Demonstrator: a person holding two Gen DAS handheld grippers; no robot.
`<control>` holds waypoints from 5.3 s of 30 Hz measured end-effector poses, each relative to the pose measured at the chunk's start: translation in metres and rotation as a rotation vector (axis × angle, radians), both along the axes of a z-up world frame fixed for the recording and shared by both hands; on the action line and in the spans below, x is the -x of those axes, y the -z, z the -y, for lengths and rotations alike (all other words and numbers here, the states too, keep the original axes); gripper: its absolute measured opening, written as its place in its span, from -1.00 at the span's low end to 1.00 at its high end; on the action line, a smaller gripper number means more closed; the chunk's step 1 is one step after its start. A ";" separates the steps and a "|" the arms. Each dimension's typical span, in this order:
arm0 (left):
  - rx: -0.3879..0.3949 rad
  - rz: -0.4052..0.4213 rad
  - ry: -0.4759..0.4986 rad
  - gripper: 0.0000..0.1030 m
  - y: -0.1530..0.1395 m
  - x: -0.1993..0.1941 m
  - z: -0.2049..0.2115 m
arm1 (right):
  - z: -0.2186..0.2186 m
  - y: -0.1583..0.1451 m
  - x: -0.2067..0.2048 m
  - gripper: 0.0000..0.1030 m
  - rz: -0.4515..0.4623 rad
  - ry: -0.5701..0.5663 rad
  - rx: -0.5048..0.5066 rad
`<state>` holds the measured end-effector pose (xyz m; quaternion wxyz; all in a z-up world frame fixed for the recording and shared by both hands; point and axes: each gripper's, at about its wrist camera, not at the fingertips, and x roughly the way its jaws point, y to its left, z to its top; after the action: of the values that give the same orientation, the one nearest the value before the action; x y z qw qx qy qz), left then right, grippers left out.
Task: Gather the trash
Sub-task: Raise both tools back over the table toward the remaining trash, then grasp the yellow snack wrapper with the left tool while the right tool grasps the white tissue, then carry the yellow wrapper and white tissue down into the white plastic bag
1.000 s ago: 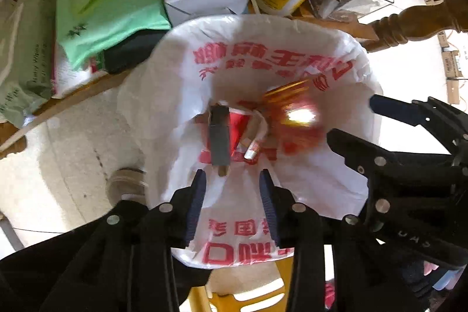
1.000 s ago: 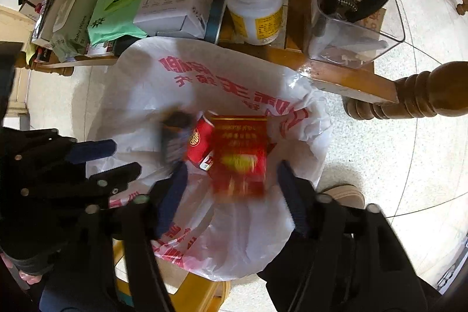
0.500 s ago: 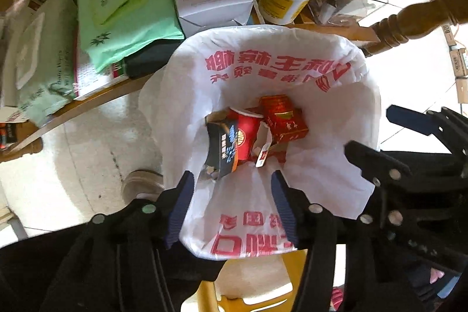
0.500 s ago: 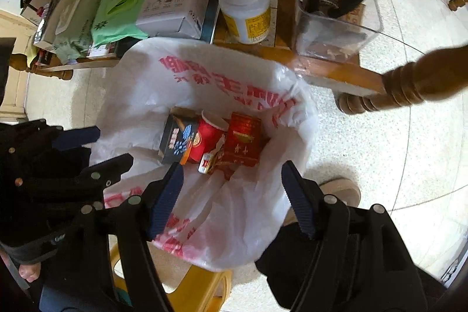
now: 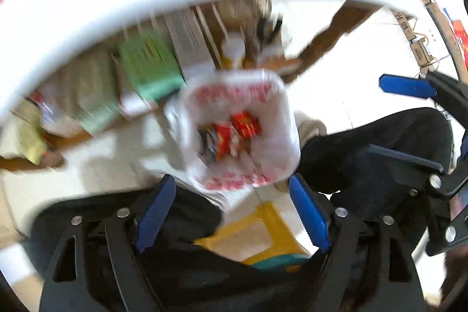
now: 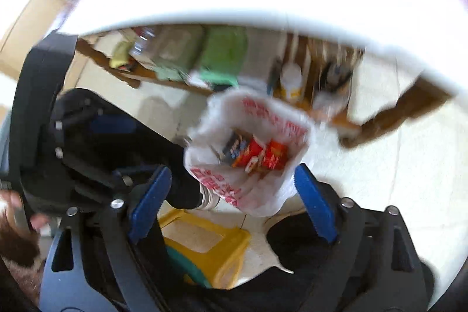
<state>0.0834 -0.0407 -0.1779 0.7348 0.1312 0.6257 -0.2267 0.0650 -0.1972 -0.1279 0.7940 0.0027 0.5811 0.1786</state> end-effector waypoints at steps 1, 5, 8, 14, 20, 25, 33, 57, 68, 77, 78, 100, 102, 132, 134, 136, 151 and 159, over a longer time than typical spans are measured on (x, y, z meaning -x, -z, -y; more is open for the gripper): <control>-0.011 0.042 0.012 0.62 -0.022 -0.003 -0.002 | -0.001 -0.021 -0.001 0.79 0.033 -0.017 0.006; -0.032 0.192 0.030 0.73 -0.116 -0.023 -0.011 | -0.002 -0.089 -0.010 0.85 0.122 -0.061 0.011; -0.033 0.244 0.039 0.77 -0.171 -0.038 -0.014 | -0.003 -0.136 -0.022 0.85 0.180 -0.086 0.011; -0.104 0.340 0.110 0.83 -0.230 -0.068 -0.002 | -0.007 -0.199 -0.047 0.86 0.266 -0.121 0.042; -0.114 0.308 0.132 0.83 -0.244 -0.106 0.004 | 0.004 -0.220 -0.082 0.86 0.272 -0.106 0.026; -0.115 0.253 0.126 0.83 -0.233 -0.142 0.005 | 0.010 -0.219 -0.107 0.86 0.278 -0.087 0.031; -0.134 0.175 0.123 0.83 -0.192 -0.188 0.010 | 0.017 -0.204 -0.144 0.86 0.256 -0.075 0.025; -0.138 -0.016 0.134 0.83 -0.084 -0.255 0.016 | -0.028 -0.068 -0.174 0.86 0.007 -0.232 0.116; -0.094 -0.056 0.100 0.83 -0.064 -0.272 0.007 | -0.040 -0.024 -0.175 0.86 -0.043 -0.258 0.176; -0.095 -0.073 0.093 0.49 -0.051 -0.288 0.001 | -0.047 -0.010 -0.175 0.84 -0.021 -0.265 0.225; -0.096 -0.059 0.095 0.46 -0.050 -0.290 0.000 | -0.047 -0.011 -0.175 0.81 -0.017 -0.264 0.224; -0.153 -0.015 0.068 -0.68 -0.063 -0.263 0.011 | -0.044 -0.040 -0.170 -0.53 0.041 -0.209 0.224; -0.148 -0.005 0.063 -0.68 -0.067 -0.255 0.011 | -0.041 -0.048 -0.168 -0.53 0.056 -0.193 0.226; -0.057 0.183 0.053 -0.68 -0.139 -0.074 -0.012 | -0.041 -0.135 -0.049 -0.52 0.251 -0.111 0.203; -0.054 0.193 0.060 -0.68 -0.136 -0.061 -0.012 | -0.043 -0.131 -0.037 -0.52 0.250 -0.112 0.202; -0.042 0.186 0.065 -0.68 -0.132 -0.050 -0.012 | -0.044 -0.127 -0.028 -0.52 0.246 -0.114 0.202; -0.020 0.168 0.088 -0.68 -0.084 0.010 -0.011 | -0.057 -0.086 0.026 -0.52 0.211 -0.129 0.200; -0.009 0.154 0.098 -0.68 -0.054 0.024 -0.009 | -0.058 -0.056 0.042 -0.52 0.172 -0.122 0.194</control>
<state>0.0592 -0.0314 -0.1235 0.7680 0.1821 0.5613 -0.2489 0.0226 -0.1392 -0.0715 0.8251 -0.1246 0.5244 0.1692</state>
